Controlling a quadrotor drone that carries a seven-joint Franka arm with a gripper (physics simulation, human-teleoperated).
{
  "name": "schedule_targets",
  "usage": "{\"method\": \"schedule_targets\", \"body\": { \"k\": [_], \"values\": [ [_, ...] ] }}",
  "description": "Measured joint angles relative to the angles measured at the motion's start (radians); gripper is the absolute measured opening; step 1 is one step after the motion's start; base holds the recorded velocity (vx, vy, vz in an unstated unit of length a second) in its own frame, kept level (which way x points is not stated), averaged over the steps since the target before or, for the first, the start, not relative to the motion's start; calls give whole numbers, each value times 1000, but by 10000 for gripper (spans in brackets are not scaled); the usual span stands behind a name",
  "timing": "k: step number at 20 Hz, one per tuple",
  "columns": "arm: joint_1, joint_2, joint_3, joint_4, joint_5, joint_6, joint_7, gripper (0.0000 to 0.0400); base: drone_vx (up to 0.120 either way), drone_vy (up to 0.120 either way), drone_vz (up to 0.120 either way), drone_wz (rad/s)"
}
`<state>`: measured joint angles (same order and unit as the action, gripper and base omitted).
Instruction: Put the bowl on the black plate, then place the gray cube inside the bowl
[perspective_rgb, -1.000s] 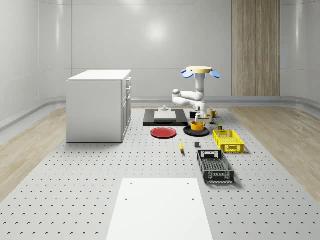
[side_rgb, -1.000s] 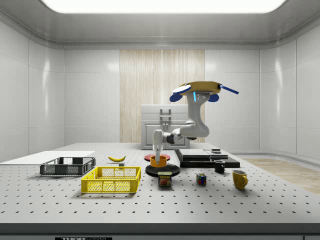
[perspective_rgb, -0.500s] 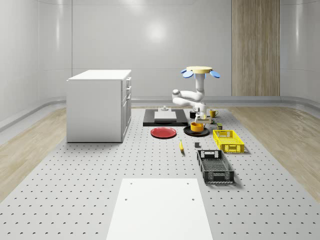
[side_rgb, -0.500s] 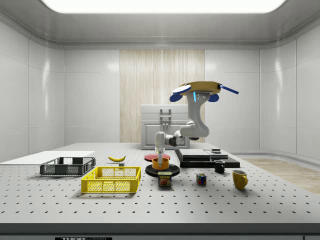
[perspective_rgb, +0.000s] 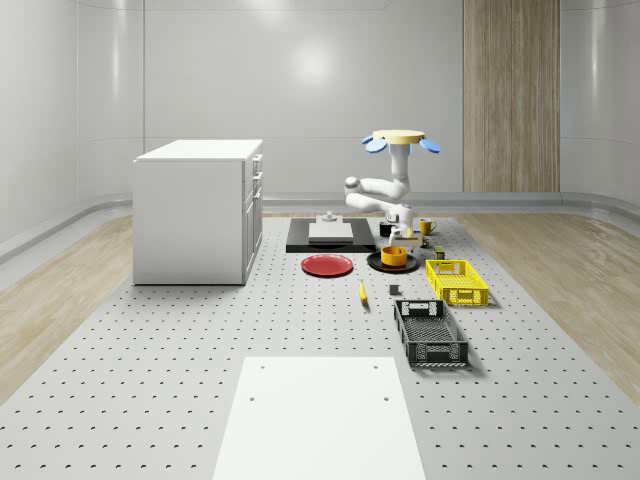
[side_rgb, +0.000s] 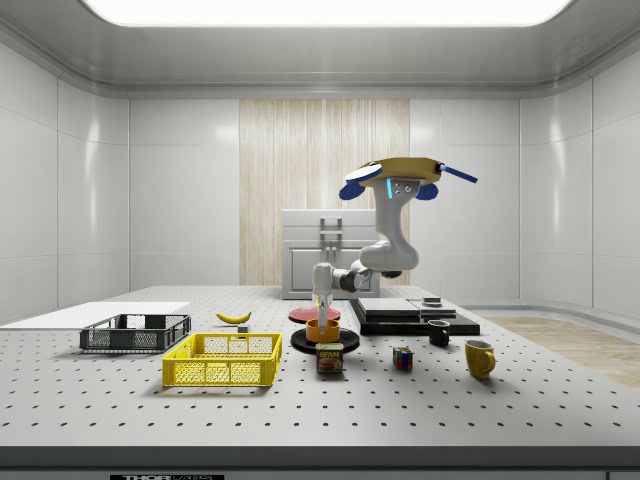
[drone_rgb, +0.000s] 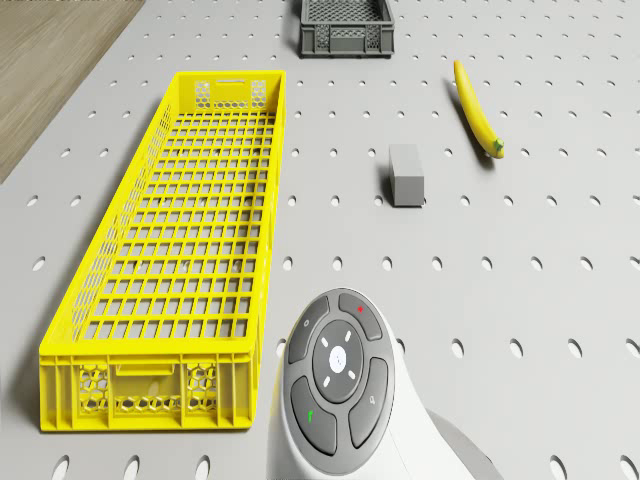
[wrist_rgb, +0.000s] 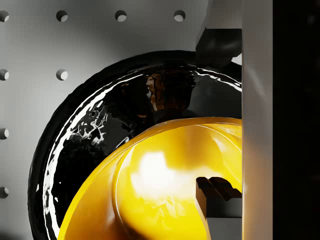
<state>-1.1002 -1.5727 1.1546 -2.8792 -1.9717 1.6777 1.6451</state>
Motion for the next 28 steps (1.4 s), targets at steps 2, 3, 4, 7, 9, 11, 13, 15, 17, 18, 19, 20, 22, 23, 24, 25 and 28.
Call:
{"method": "schedule_targets", "body": {
  "k": [2,3,4,7,9,11,13,15,17,18,19,20,22,23,24,25,28],
  "values": [
    [3,2,0,-2,0,-3,-1,366,120,-120,80,0],
    [4,4,1,-3,-1,-5,-2,373,120,-120,0,0],
    [6,5,1,-3,-1,-6,-3,379,120,-120,0,0],
    [8,9,0,-4,-2,-10,-4,390,120,-120,0,0],
    [10,11,0,-5,-3,-13,-5,394,120,-120,0,0],
    [11,14,0,-5,-4,-16,-6,396,120,-100,0,0],
    [13,16,-1,-6,-5,-18,-7,398,120,0,0,0],
    [14,19,-1,-6,-6,-20,-8,399,120,0,0,0],
    [15,21,-2,-6,-7,-22,-9,399,120,0,0,0],
    [16,22,-2,-6,-8,-24,-9,399,120,0,0,0],
    [16,23,-2,-6,-8,-25,-9,400,120,0,0,0],
    [17,24,-2,-6,-9,-26,-10,400,120,0,0,0],
    [18,26,-3,-7,-10,-28,-11,400,120,0,0,0],
    [18,27,-3,-7,-10,-29,-11,400,120,0,0,0],
    [19,28,-3,-7,-11,-30,-11,400,120,0,0,0],
    [19,30,-3,-7,-11,-31,-12,400,120,0,0,0],
    [20,32,-4,-7,-12,-33,-13,400,120,0,0,0]
  ]
}}
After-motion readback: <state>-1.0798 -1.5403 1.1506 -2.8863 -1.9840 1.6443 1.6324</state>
